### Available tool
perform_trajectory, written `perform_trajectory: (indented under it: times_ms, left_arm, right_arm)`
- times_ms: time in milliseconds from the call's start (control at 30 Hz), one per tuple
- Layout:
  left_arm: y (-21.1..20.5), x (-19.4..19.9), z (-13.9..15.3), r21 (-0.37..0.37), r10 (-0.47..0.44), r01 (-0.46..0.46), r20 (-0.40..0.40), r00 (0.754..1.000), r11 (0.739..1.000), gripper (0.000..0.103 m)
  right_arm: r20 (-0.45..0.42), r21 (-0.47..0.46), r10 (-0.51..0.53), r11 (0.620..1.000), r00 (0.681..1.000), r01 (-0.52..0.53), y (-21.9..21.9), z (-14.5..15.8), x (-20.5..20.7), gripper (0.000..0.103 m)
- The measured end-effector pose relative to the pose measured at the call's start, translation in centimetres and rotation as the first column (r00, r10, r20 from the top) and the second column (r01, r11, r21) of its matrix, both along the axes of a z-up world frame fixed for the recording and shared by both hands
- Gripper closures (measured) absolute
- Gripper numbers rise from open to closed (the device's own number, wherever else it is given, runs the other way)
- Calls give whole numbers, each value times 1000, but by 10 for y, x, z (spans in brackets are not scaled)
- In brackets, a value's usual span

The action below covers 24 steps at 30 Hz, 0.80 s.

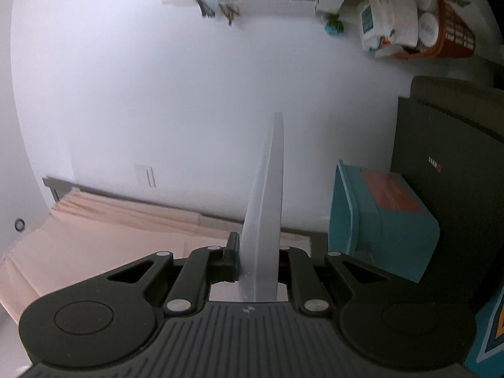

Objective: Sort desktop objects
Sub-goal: 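Lift the white box with the right gripper toward the teal bin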

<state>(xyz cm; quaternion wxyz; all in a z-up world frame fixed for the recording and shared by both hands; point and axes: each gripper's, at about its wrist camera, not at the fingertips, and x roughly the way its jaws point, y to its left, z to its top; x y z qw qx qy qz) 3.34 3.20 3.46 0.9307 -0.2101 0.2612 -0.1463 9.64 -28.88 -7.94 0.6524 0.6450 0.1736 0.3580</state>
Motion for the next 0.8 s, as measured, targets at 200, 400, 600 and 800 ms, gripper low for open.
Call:
perform_trajectory:
  times_ms: [200, 400, 600, 800]
  left_arm:
    - [20, -2, -1, -15, 46, -46, -2, 999, 999, 29]
    - [39, 0, -4, -18, 96, -96, -1, 995, 995, 29]
    - [51, 9, -23, -9, 126, -126, -26, 992, 992, 27]
    - [55, 20, -41, -17, 143, -144, -65, 988, 989, 27]
  right_arm:
    - [1, -34, 57, 998, 998, -57, 20, 11, 14, 91]
    - [-3, -77, 104, 992, 995, -104, 46, 15, 32, 91]
    - [-29, -103, 121, 987, 992, -124, 65, -2, 41, 91]
    - [-69, -129, 124, 983, 990, -132, 71, -21, 50, 91]
